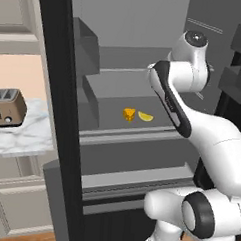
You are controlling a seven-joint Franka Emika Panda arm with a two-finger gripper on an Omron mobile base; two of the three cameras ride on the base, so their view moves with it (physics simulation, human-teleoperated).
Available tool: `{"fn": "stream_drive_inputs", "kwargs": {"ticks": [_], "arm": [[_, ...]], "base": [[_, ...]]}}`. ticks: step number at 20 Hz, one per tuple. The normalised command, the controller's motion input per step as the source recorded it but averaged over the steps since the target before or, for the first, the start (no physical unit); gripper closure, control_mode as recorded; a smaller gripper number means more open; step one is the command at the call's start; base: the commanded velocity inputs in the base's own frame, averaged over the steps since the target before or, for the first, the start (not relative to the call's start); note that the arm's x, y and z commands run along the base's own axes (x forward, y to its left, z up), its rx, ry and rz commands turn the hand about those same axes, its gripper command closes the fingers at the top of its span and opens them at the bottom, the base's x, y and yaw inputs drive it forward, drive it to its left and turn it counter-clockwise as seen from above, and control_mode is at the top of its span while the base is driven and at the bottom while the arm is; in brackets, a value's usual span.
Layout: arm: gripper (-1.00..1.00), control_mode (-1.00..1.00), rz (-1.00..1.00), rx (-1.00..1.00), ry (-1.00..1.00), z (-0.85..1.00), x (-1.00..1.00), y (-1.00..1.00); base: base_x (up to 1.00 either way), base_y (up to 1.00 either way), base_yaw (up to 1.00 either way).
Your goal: Take the cheese, steak, and lemon wedge from the fridge and place them on the plate on the dining counter to create an appetizer plate.
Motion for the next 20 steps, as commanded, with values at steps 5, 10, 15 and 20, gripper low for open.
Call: {"fn": "stream_drive_inputs", "kwargs": {"ticks": [5,10,15,20], "arm": [[1.00,1.00,0.00,0.00,0.00,0.00,0.00,0.00],[1.00,1.00,0.00,0.00,0.00,0.00,0.00,0.00],[1.00,1.00,0.00,0.00,0.00,0.00,0.00,0.00],[1.00,1.00,0.00,0.00,0.00,0.00,0.00,0.00]], "base": [[-0.99,-0.03,0.00],[-0.92,0.00,-0.03],[-0.80,-0.01,-0.29],[-0.53,0.00,-0.51]]}}
